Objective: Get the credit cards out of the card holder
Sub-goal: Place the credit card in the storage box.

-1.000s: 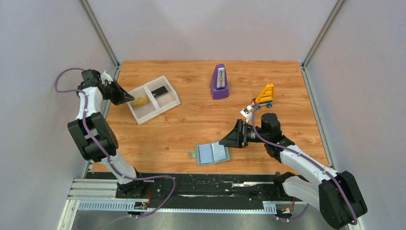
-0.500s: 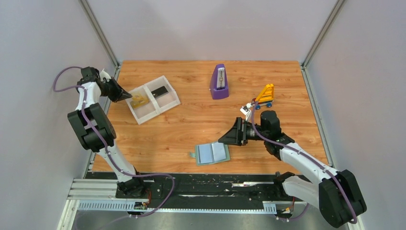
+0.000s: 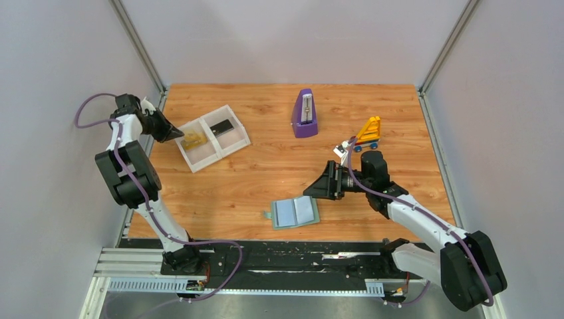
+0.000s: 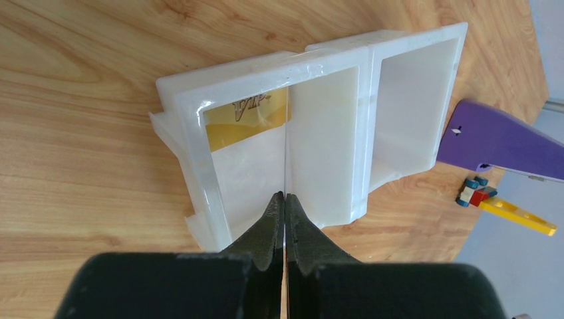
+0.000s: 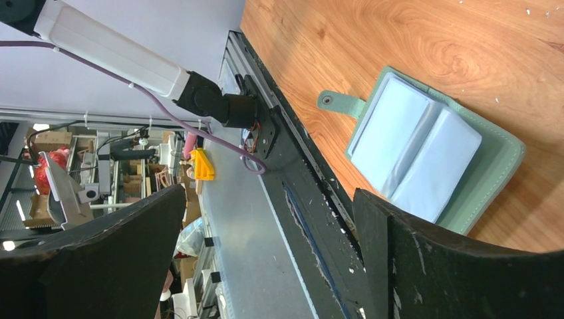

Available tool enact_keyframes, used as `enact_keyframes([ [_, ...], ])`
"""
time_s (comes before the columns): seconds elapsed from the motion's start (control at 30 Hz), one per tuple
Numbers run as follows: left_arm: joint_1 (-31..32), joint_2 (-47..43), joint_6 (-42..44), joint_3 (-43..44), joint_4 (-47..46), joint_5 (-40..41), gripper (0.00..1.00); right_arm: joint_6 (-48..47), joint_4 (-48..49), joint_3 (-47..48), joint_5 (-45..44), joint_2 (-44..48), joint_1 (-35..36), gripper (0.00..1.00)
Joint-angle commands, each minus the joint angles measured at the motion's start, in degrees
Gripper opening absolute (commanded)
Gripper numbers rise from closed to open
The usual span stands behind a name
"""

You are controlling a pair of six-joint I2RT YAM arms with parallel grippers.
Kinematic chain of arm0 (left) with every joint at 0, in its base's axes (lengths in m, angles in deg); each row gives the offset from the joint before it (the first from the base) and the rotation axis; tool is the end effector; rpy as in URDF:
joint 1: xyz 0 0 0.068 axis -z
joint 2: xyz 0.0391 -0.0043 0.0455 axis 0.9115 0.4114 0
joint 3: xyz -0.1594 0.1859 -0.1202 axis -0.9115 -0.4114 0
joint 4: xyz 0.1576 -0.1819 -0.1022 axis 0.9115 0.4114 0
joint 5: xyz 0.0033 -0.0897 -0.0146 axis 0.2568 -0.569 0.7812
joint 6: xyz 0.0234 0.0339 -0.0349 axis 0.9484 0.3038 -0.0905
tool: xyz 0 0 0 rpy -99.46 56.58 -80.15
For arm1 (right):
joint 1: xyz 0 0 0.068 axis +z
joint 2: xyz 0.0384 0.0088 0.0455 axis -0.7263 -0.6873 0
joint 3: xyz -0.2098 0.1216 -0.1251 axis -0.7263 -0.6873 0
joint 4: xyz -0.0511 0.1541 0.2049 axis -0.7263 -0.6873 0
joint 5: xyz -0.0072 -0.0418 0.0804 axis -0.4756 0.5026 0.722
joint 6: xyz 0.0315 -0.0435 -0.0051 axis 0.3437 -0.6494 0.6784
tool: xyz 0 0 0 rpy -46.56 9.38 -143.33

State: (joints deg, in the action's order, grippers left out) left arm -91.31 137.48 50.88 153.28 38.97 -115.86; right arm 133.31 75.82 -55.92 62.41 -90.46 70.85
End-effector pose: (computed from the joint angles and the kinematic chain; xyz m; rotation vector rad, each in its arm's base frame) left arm 0.3789 0.1593 0.2341 -0.8111 2.4046 -0.7491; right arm 0.1880 0.1151 0.2143 -0.2285 2.2540 1.6165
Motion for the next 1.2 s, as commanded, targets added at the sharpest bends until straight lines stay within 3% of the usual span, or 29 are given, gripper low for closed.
enact_keyframes([
  [0.0,0.1,1.1,-1.3,-0.6,-2.7,-0.1,0.0,-1.8,0.2,2.4,-0.1,0.2,-0.3,1.0],
  [0.73,3.3,6.1,-1.2,2.6,-1.0,6.9,0.04,-3.2,-1.6,3.8,-0.4,0.1,-1.6,1.0],
  [1.17,4.1,7.9,-0.6,7.9,2.7,11.1,0.21,-3.4,-3.2,4.4,-0.1,1.0,-2.8,1.0],
])
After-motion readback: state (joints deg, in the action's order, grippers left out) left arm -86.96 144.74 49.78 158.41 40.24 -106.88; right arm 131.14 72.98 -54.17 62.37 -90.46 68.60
